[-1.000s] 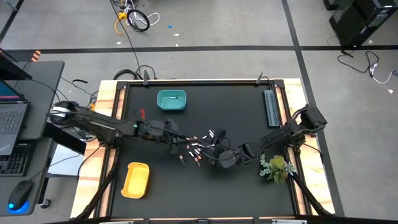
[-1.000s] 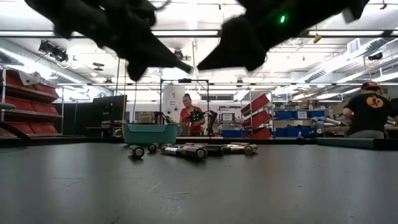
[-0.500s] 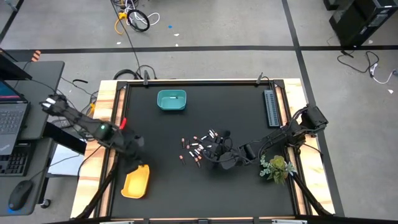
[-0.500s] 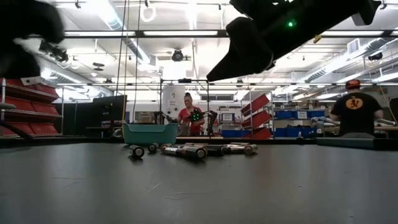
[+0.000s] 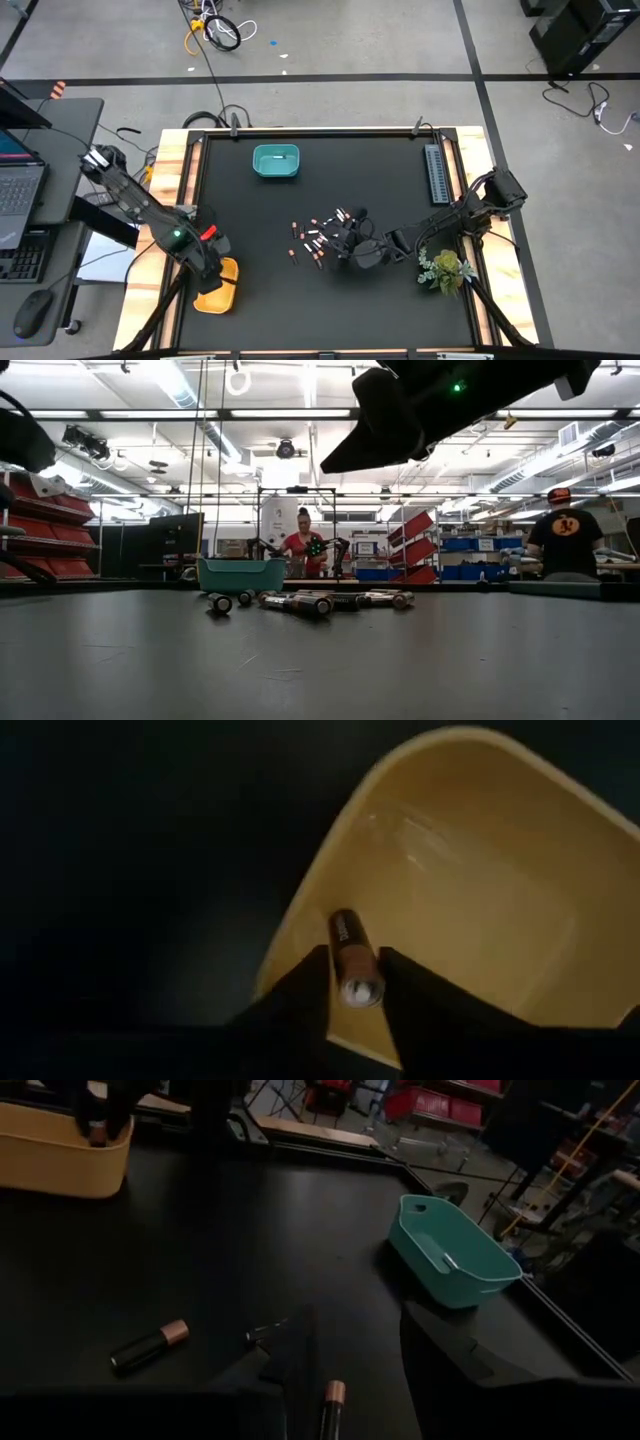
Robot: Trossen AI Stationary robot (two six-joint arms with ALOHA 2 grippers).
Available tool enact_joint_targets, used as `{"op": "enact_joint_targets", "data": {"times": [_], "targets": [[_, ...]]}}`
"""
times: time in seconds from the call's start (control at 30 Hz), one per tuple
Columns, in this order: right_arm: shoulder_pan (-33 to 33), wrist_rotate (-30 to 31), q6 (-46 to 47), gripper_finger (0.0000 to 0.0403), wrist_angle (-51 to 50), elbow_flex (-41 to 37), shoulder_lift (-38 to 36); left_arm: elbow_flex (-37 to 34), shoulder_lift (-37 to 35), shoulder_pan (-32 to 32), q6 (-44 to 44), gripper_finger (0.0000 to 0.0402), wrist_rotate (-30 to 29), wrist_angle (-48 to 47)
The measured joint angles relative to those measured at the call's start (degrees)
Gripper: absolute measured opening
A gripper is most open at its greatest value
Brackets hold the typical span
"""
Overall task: Sort batteries
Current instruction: Put the black battery into the yellow bin
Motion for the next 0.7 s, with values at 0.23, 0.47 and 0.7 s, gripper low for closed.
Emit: {"op": "enact_joint_targets", "data": {"times": [0.23,0.47,0.7], "targets": [[-0.17,-0.32,-0.01,0.0131,0.06,0.0,0.0,1.06,2.52,-0.06,1.34,0.0201,4.85,3.55],[-0.17,-0.56,0.93,0.0131,-0.41,0.0,0.0,11.26,2.4,-0.02,5.11,0.0191,-0.93,1.28],[-1.94,-6.35,8.71,0.0129,-2.25,0.0,0.0,14.17,4.17,2.04,13.14,0.0179,-18.7,0.99]]}}
